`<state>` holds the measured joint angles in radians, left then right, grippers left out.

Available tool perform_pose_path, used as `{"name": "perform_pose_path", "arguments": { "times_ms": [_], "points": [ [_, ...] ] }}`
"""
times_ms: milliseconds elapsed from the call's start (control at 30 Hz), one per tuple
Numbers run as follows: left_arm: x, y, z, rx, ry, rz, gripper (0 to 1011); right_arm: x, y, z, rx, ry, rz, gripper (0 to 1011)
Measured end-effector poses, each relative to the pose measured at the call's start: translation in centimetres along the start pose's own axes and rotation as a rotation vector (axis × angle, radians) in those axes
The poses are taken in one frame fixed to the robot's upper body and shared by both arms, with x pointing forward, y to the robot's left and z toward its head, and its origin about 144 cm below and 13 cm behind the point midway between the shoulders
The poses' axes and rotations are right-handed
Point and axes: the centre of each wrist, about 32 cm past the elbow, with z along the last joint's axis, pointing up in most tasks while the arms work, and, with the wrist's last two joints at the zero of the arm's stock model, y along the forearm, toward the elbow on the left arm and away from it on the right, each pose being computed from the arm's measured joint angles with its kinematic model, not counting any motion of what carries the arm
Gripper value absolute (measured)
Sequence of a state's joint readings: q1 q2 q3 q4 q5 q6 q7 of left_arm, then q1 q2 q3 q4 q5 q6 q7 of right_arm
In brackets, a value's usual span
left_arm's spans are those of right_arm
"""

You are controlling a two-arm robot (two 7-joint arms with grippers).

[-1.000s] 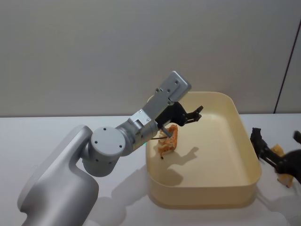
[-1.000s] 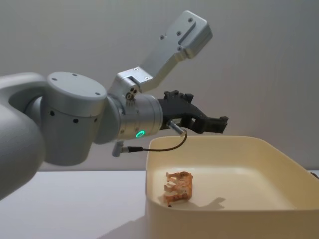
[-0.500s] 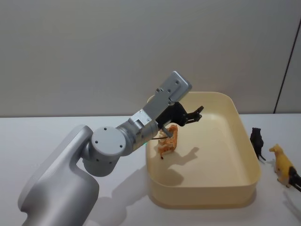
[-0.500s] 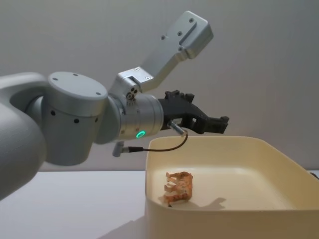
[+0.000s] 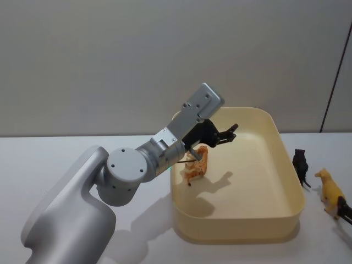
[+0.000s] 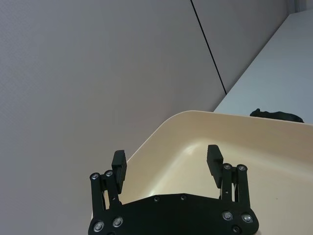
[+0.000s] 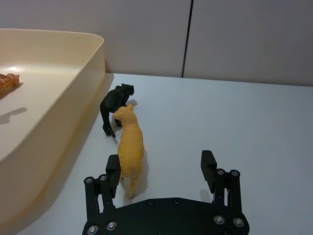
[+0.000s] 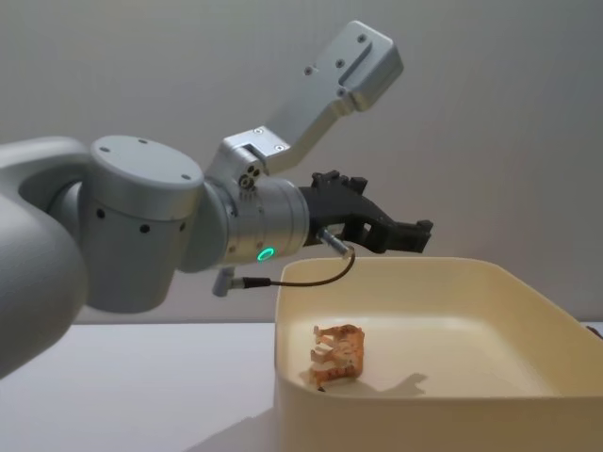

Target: Pick up the toy alternately with two hands and place it into the central storage box.

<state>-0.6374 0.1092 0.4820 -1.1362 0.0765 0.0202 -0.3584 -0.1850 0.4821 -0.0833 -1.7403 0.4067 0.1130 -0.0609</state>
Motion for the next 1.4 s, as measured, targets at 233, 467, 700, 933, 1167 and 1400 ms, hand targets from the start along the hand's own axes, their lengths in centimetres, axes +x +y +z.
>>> {"name": "perform_pose_path", "arguments": {
  "times_ms": [233,467,700,933,1167,1400],
  "points": [
    [0.0,0.0,0.0,0.000,0.000,0.000,1001,-0.5,1.8,-0.3,-0.001,0.002,0.030,1001],
    [0.0,0.0,0.0,0.000,0.000,0.000,1001,-1.1,3.5,-0.6,-0.008,0.004,0.060,1001],
    [0.0,0.0,0.0,0.000,0.000,0.000,1001,-1.6,4.6,-0.7,-0.013,0.005,0.080,965],
    [0.0,0.0,0.0,0.000,0.000,0.000,1001,-1.9,5.2,-0.8,-0.015,0.004,0.093,782],
    [0.0,0.0,0.0,0.000,0.000,0.000,1001,-2.1,5.6,-0.8,-0.017,0.004,0.099,589],
    [0.0,0.0,0.0,0.000,0.000,0.000,1001,-2.1,5.6,-0.8,-0.016,0.003,0.100,371]
  ]
}}
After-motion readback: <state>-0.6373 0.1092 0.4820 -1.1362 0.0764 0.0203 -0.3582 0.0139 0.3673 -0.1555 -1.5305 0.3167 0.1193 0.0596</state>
